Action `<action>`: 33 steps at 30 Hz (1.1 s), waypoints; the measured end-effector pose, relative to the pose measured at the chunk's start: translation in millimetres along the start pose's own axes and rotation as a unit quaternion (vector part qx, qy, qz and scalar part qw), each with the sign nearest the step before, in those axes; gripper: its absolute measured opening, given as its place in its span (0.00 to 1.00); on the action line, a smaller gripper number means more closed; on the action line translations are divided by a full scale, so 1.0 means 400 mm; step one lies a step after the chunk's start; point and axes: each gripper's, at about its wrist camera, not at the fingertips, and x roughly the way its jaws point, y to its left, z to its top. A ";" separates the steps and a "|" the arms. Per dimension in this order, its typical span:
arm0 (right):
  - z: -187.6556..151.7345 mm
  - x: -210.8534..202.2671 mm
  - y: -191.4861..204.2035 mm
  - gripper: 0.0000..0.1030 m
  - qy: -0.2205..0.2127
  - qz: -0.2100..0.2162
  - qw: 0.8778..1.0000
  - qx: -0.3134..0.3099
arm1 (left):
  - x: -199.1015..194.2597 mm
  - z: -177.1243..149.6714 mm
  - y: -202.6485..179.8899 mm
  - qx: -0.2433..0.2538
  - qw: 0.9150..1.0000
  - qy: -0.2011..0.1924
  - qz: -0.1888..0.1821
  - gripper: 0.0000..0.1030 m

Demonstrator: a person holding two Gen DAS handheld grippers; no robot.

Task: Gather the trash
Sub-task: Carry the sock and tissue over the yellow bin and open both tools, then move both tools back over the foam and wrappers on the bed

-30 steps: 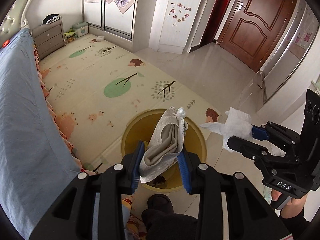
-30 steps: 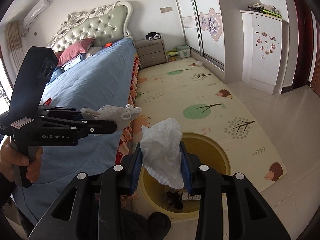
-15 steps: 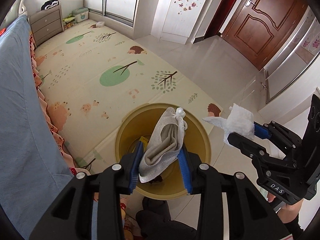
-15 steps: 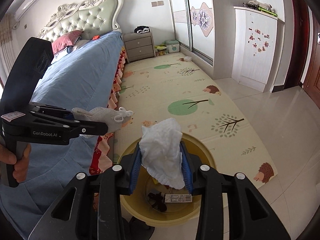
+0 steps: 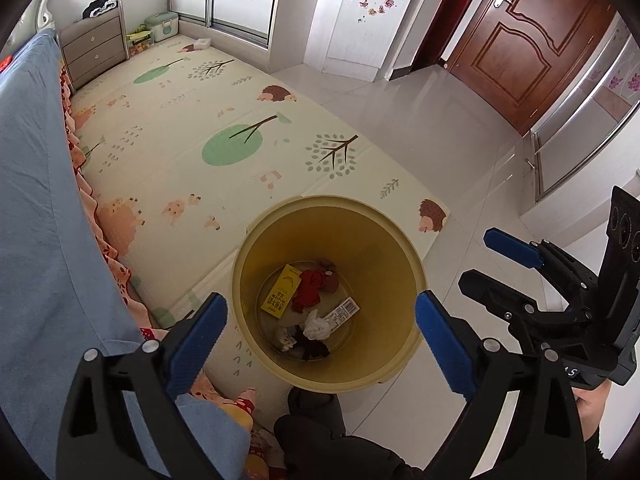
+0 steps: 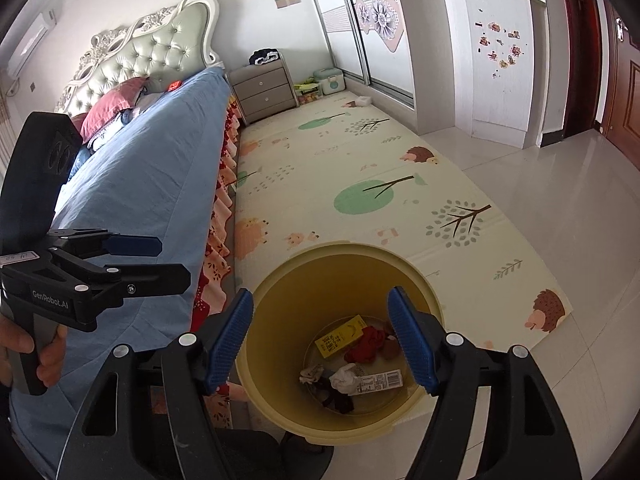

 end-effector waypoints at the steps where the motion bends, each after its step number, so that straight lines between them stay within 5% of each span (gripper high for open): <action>1: 0.001 -0.004 0.002 0.66 0.000 0.002 1.000 0.000 | -0.008 0.000 0.000 0.000 1.000 -0.005 0.001 0.92; 10: 0.025 -0.072 0.056 0.69 -0.023 0.014 1.000 -0.008 | -0.108 -0.016 -0.005 0.007 0.998 -0.038 0.039 0.92; 18: 0.066 -0.142 0.201 0.88 -0.065 0.043 0.996 -0.050 | -0.283 -0.102 0.048 0.008 0.991 -0.102 0.091 0.93; 28: 0.087 -0.169 0.491 0.92 -0.106 0.135 0.975 -0.144 | -0.554 -0.290 0.203 -0.054 0.958 -0.205 0.194 0.96; 33: 0.082 -0.149 0.639 0.92 -0.101 0.148 0.967 -0.182 | -0.660 -0.382 0.314 -0.095 0.940 -0.223 0.240 0.96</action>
